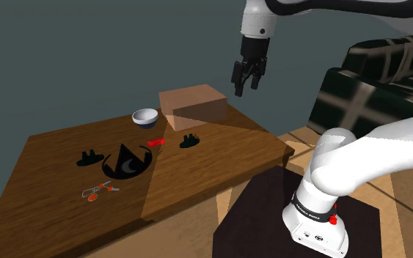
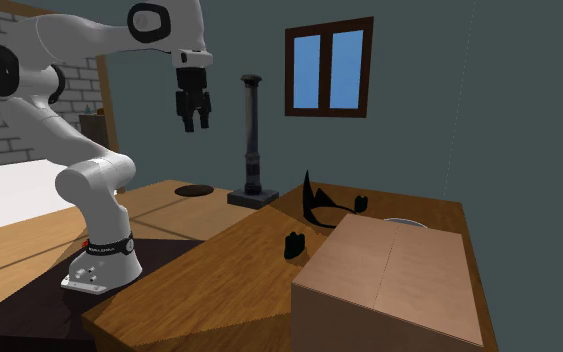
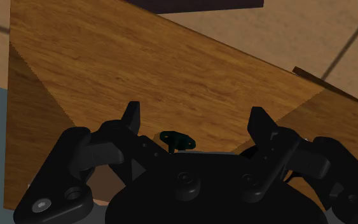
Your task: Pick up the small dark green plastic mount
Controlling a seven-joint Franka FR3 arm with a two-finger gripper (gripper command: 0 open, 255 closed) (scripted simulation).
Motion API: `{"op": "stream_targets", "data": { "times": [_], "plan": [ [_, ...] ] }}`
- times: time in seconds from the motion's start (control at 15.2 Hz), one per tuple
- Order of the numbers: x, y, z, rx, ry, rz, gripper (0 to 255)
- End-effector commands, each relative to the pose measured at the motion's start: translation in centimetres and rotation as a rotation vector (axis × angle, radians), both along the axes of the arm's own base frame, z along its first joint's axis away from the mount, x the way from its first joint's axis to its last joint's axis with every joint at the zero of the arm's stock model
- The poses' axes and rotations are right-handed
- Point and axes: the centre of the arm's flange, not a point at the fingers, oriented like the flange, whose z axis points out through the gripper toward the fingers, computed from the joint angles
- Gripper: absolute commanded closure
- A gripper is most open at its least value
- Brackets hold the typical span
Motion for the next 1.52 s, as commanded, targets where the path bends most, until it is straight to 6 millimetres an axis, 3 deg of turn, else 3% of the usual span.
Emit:
{"op": "stream_targets", "data": {
  "times": [0.0,1.45],
  "plan": [
    [0.0,0.0,0.0,0.0,0.0,0.0,0],
    [20.4,-0.5,-21.0,-0.012,0.025,-0.021,0]
  ]
}}
